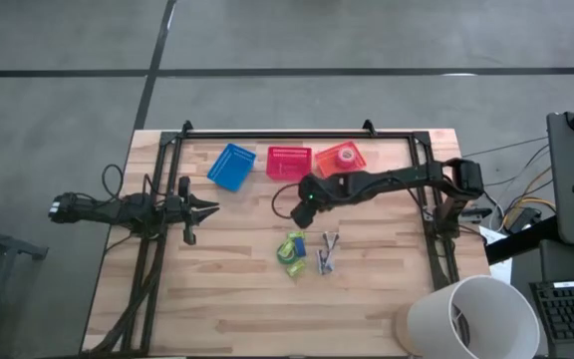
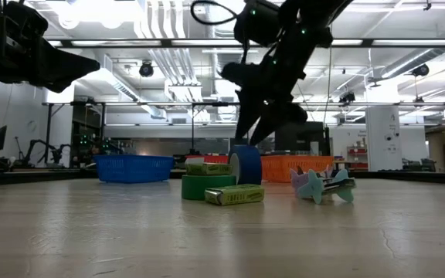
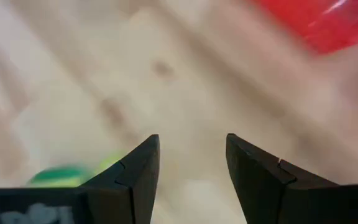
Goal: Pick and place Stapler, Stapler remover, tape
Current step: Put the blue tape into the orange bin
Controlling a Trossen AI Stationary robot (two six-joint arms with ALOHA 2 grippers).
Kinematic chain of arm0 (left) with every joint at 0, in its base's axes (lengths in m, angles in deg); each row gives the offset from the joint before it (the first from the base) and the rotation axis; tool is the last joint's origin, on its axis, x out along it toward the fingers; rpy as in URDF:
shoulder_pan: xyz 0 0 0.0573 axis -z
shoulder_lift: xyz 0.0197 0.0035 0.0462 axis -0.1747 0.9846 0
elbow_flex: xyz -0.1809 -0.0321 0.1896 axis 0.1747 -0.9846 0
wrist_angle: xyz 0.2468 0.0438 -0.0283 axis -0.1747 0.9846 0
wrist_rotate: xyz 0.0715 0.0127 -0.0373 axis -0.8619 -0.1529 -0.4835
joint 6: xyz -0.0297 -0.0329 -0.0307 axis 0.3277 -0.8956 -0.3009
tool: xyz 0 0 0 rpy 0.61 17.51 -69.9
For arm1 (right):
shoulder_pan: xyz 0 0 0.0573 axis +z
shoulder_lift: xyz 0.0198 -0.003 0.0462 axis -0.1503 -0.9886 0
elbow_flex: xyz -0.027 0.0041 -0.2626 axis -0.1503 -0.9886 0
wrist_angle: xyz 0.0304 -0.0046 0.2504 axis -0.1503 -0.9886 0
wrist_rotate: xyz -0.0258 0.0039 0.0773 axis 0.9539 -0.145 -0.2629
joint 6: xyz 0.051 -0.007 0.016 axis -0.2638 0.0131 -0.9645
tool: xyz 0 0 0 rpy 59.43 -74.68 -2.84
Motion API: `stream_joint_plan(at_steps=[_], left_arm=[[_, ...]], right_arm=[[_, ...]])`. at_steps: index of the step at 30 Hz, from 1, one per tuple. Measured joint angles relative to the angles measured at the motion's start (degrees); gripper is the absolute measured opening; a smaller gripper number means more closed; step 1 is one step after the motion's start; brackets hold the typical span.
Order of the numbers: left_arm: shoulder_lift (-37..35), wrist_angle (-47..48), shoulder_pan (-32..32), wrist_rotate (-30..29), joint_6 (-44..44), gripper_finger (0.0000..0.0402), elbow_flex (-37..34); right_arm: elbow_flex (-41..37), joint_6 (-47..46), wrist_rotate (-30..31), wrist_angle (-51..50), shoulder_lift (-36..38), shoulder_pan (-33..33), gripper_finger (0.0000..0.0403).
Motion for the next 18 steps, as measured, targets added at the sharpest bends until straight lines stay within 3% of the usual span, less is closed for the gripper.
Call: stream_joint_plan(at_steps=[7,18], left_arm=[[0.01,0.02,0.02,0.00,-0.01,0.0051,0.00],[0.01,0.02,0.00,0.00,0.00,0.0051,0.00]], right_arm=[[0.02,-3.86,-7.77,4.23,0.00,4.33,0.0207],[0.13,-8.61,-14.17,5.54,0.00,8.30,0.0266]])
